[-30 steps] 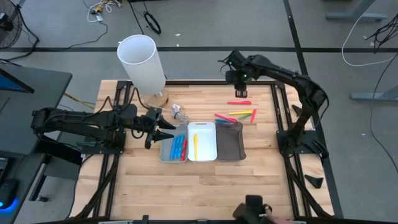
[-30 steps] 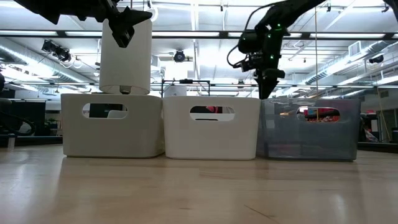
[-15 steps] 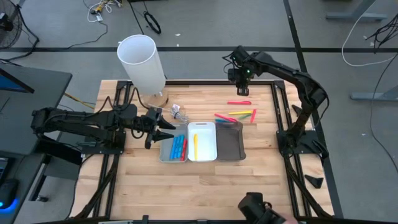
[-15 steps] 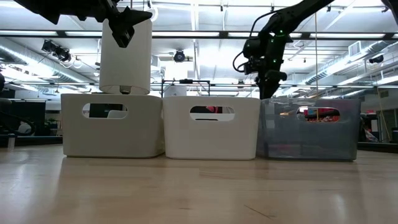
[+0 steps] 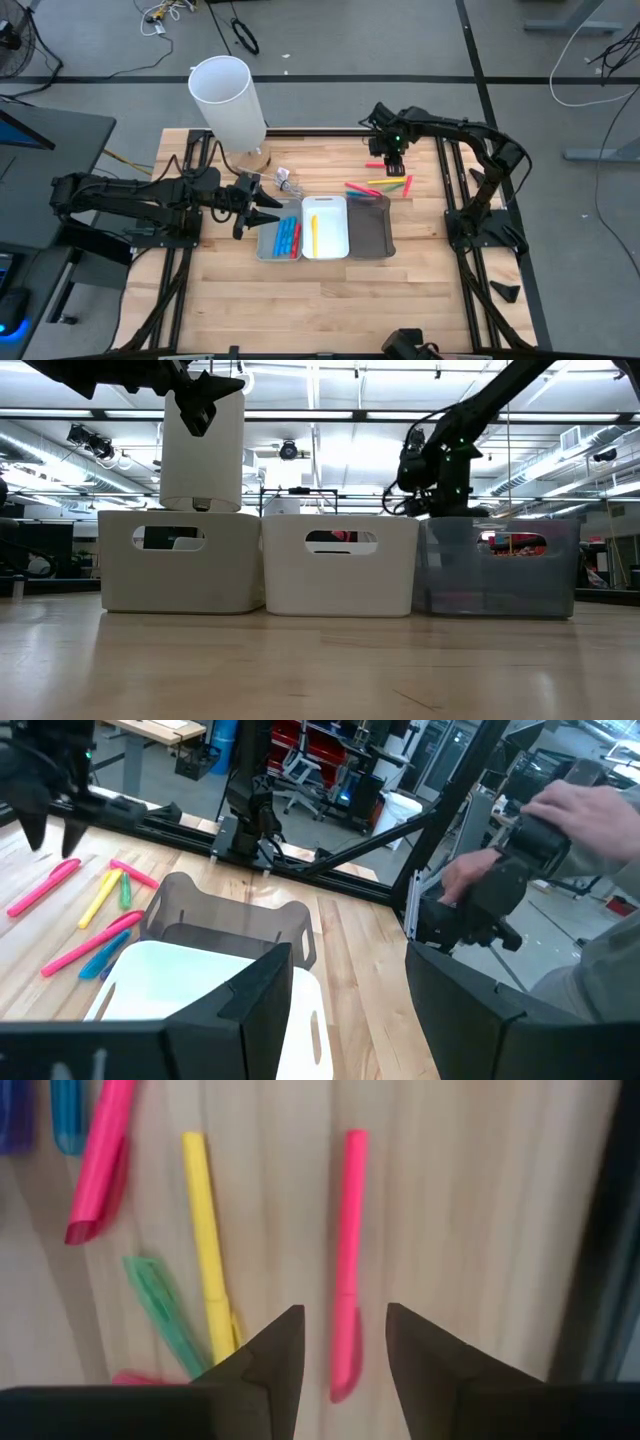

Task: Pick & Place Markers
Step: Put the top big pink pen into the white bin

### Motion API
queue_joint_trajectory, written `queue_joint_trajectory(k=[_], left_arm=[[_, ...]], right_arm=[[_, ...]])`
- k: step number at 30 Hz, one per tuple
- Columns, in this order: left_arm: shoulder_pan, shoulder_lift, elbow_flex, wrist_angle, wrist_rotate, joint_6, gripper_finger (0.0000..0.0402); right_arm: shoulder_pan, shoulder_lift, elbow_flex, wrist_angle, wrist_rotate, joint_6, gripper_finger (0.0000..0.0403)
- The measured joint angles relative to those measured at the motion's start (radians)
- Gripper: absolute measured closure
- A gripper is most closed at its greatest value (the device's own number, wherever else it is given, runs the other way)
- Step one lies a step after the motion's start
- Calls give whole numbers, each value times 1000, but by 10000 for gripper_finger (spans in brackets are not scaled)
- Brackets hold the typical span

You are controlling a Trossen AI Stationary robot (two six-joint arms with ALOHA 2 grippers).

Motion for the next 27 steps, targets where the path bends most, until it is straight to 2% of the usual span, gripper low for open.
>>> queue_joint_trajectory(k=[7, 13, 27], left_arm=[[0, 0, 0, 0, 0, 0, 200], [0, 0, 0, 0, 0, 0, 200], [0, 0, 0, 0, 0, 0, 200]], right_arm=[[18, 0, -67, 118, 0, 9, 262], [16, 1, -84, 145, 1, 7, 262], [2, 118, -86, 185, 4, -7, 265]])
